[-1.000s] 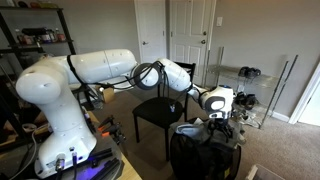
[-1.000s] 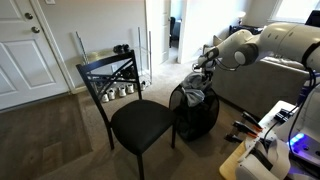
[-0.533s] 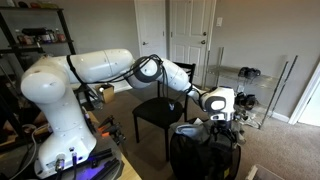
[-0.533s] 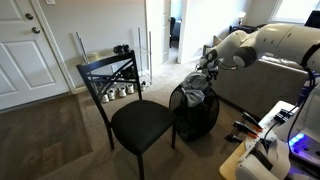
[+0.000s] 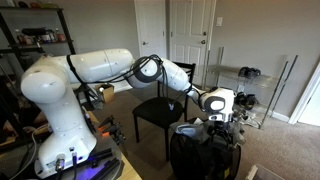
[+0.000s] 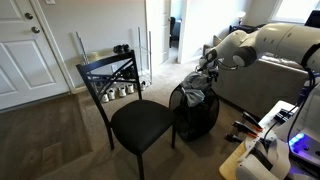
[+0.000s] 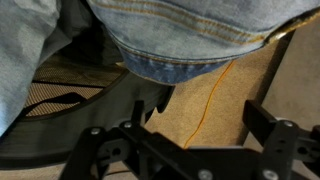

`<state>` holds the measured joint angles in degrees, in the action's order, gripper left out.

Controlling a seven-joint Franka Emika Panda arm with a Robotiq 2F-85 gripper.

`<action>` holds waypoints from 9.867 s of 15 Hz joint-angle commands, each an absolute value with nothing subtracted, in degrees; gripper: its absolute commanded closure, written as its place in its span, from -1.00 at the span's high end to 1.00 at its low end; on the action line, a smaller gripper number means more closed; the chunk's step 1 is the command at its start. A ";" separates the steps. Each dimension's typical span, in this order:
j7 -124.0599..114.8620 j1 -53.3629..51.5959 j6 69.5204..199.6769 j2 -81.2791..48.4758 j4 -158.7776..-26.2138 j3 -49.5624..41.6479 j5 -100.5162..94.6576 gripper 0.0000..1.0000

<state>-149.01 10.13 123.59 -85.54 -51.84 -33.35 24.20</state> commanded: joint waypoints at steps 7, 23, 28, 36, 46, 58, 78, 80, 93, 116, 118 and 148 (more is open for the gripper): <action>-149.01 7.17 129.89 -85.54 -54.88 -37.54 29.29 1.00; -149.00 8.24 134.31 -85.41 -52.09 -34.40 23.23 1.00; -148.96 10.25 132.80 -85.40 -48.95 -30.65 19.31 1.00; -148.93 13.56 128.94 -85.46 -48.61 -22.24 17.59 1.00; -148.93 12.63 132.96 -85.62 -53.53 -25.00 19.67 1.00; -146.88 13.28 133.81 -85.51 -53.56 -22.69 17.81 1.00; -148.88 15.66 137.78 -85.39 -53.46 -19.27 17.28 -0.58; -148.88 14.90 139.45 -85.40 -54.14 -21.81 21.74 -0.84; -148.68 15.84 158.12 -85.48 -57.54 -19.15 31.24 -0.91; -128.09 22.86 177.60 -64.49 -87.68 -6.48 32.35 -0.91; -120.39 25.72 176.57 -62.61 -89.40 -1.36 30.44 -0.92; -98.85 7.36 154.46 -62.09 -94.34 -7.94 27.81 -0.76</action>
